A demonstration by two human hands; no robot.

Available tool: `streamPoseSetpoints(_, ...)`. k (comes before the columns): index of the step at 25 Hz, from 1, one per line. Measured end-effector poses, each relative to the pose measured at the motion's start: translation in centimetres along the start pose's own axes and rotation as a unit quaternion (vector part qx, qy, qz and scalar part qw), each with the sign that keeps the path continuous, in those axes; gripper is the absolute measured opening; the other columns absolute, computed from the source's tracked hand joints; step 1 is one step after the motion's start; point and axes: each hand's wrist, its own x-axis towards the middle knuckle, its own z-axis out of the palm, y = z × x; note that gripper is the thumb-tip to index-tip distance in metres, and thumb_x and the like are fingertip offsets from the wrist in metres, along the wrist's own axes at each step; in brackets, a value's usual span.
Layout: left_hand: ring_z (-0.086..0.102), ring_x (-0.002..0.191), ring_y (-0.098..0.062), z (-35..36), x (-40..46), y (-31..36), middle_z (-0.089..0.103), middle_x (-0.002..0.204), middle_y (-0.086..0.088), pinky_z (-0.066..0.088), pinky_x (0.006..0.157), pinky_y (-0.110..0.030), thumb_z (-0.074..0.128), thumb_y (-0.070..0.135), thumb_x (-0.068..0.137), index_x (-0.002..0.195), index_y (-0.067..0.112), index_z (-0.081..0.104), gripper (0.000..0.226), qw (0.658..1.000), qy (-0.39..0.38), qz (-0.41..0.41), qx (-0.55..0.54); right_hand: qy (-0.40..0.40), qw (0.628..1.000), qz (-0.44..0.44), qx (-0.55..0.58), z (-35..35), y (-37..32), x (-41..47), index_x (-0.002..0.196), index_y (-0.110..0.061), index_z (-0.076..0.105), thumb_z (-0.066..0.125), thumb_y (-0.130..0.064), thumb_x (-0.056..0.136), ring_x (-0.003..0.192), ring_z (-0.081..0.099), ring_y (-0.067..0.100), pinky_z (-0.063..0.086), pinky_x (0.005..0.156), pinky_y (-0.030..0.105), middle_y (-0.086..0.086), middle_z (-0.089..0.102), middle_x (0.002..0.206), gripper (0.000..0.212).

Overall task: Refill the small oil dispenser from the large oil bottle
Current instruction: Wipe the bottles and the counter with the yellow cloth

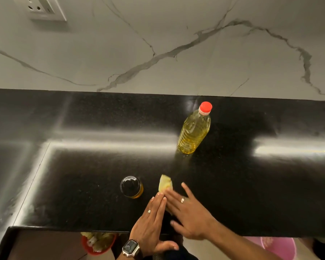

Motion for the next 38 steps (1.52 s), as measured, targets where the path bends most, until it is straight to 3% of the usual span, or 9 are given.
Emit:
streamPoseSetpoints(4, 0.01, 0.157, -0.028, -0.3, 0.3, 0.2, 0.017, 0.169, -0.019, 0.004, 0.128, -0.032, 0.034, 0.1, 0.075, 0.158, -0.002, 0.03, 0.131, 1.0, -0.001, 0.003, 0.017, 0.064, 0.995, 0.078, -0.025, -1.7, 1.7, 4.0, 0.166, -0.017, 0.009, 0.027, -0.055, 0.104, 0.162, -0.001, 0.022, -0.019, 0.123, 0.056, 0.006, 0.004, 0.174, 0.075)
streamPoseSetpoints(8, 0.002, 0.16, -0.026, 0.4, -0.1, 0.0, -0.004, 0.173, -0.014, 0.007, 0.129, -0.034, 0.036, 0.097, 0.077, 0.162, 0.001, 0.011, 0.131, 0.999, 0.041, 0.018, 0.011, 0.032, 0.999, -0.021, -0.022, -0.4, 0.9, 0.8, 0.166, -0.018, 0.015, 0.036, -0.054, 0.1, 0.162, 0.004, 0.02, -0.011, 0.126, 0.056, 0.004, 0.008, 0.173, 0.078)
streamPoseSetpoints(12, 0.01, 0.156, -0.028, 0.0, 0.1, 0.1, -0.007, 0.173, -0.013, 0.024, 0.126, -0.042, 0.03, 0.1, 0.075, 0.163, 0.004, 0.006, 0.133, 1.0, -0.001, 0.004, 0.026, 0.091, 0.937, 0.334, 0.047, 1.8, 3.9, -6.4, 0.165, -0.013, 0.02, 0.034, -0.059, 0.097, 0.161, 0.015, 0.023, -0.001, 0.127, 0.063, 0.008, 0.021, 0.172, 0.083)
streamPoseSetpoints(16, 0.01, 0.158, -0.03, 0.1, -0.2, 0.0, 0.003, 0.172, -0.017, 0.007, 0.127, -0.036, 0.033, 0.097, 0.078, 0.161, 0.0, 0.019, 0.129, 1.0, -0.003, 0.001, 0.011, -0.046, 0.995, 0.047, 0.073, 1.7, -6.3, -3.7, 0.163, -0.024, -0.009, 0.045, -0.057, 0.093, 0.16, -0.01, 0.018, -0.02, 0.122, 0.064, -0.001, -0.005, 0.173, 0.095)
streamPoseSetpoints(17, 0.01, 0.158, -0.031, -0.1, -0.1, 0.2, 0.007, 0.172, -0.018, 0.005, 0.128, -0.034, 0.033, 0.097, 0.079, 0.161, -0.001, 0.021, 0.129, 1.0, -0.005, -0.004, 0.014, -0.007, 0.997, 0.056, 0.045, 1.2, -5.0, -3.0, 0.165, -0.022, -0.001, 0.044, -0.057, 0.094, 0.161, -0.002, 0.02, -0.014, 0.123, 0.066, -0.001, -0.004, 0.172, 0.09)
streamPoseSetpoints(21, 0.009, 0.153, -0.024, -1.0, 0.0, 0.5, 0.026, 0.166, -0.014, -0.005, 0.126, -0.029, 0.031, 0.1, 0.076, 0.159, 0.002, 0.028, 0.129, 0.998, -0.043, -0.033, 0.026, 0.078, 0.915, 0.396, 0.024, 2.8, 3.7, -7.2, 0.163, -0.011, 0.029, 0.033, -0.056, 0.101, 0.16, 0.016, 0.023, 0.009, 0.125, 0.068, 0.009, 0.026, 0.17, 0.077)
streamPoseSetpoints(27, 0.005, 0.157, -0.024, -0.4, 0.0, 0.1, 0.02, 0.169, -0.014, 0.001, 0.126, -0.028, 0.037, 0.099, 0.076, 0.161, 0.003, 0.024, 0.129, 0.999, -0.028, -0.019, 0.022, 0.022, 0.996, 0.088, -0.012, 5.1, -5.0, -9.2, 0.154, -0.02, 0.045, 0.054, -0.061, 0.081, 0.16, 0.015, 0.021, 0.021, 0.114, 0.068, 0.003, 0.046, 0.161, 0.084)
streamPoseSetpoints(34, -0.001, 0.157, -0.023, -1.3, 0.4, 0.6, 0.027, 0.165, -0.012, -0.002, 0.125, -0.024, 0.034, 0.101, 0.075, 0.156, 0.003, 0.035, 0.128, 0.998, -0.043, -0.026, 0.039, 0.039, 0.916, 0.398, 0.017, -0.4, 15.2, -3.4, 0.166, -0.015, 0.015, 0.017, -0.06, 0.101, 0.161, 0.009, 0.019, 0.004, 0.124, 0.07, 0.005, 0.015, 0.174, 0.079)
streamPoseSetpoints(38, -0.005, 0.16, -0.022, -0.4, 0.4, 0.2, 0.021, 0.167, -0.01, 0.003, 0.125, -0.027, 0.038, 0.103, 0.071, 0.158, 0.003, 0.031, 0.133, 1.0, -0.004, -0.006, 0.03, 0.034, 0.985, 0.171, 0.015, 2.1, 4.2, -5.1, 0.165, -0.016, 0.019, 0.035, -0.063, 0.097, 0.161, 0.0, 0.017, 0.003, 0.126, 0.066, 0.006, 0.023, 0.172, 0.084)
